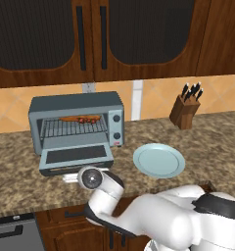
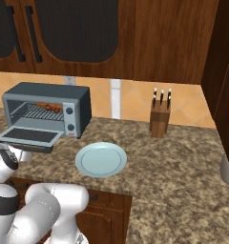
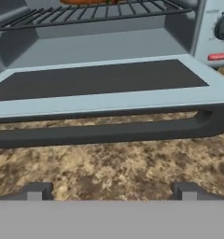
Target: Pick up the kebab skewer and baguette bread, and place them inside the toaster oven. Close the toaster oven door and start by setting the timer.
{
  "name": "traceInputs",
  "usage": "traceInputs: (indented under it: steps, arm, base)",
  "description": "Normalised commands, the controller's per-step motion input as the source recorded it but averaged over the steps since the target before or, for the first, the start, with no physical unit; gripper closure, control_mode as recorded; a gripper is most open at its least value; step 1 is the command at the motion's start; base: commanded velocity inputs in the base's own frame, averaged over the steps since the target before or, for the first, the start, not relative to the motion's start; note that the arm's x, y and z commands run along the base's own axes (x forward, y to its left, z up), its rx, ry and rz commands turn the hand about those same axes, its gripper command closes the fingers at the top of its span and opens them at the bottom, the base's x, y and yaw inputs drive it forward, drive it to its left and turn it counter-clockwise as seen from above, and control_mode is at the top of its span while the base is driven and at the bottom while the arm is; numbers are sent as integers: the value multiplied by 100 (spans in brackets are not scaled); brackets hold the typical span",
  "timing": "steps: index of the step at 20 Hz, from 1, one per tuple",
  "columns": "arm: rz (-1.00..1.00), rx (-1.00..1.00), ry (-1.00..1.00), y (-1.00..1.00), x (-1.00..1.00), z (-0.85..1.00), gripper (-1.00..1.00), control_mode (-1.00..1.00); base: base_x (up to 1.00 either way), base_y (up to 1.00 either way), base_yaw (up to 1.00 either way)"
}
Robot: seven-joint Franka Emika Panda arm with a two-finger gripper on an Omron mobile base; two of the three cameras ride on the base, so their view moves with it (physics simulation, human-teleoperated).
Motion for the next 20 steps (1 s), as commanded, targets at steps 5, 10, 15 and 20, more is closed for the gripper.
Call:
traceInputs:
  steps: [5, 10, 15, 20]
  arm:
    - [0, 0, -4, 16, 32, -11, -100, -100]
    - [0, 0, 0, 20, 29, -17, -100, -100]
    - [0, 0, 0, 19, 26, -21, -100, -100]
    - [0, 0, 0, 10, 5, -28, -100, -100]
  base:
    - [0, 0, 0]
    - [0, 0, 0]
    - [0, 0, 0]
    - [0, 0, 0]
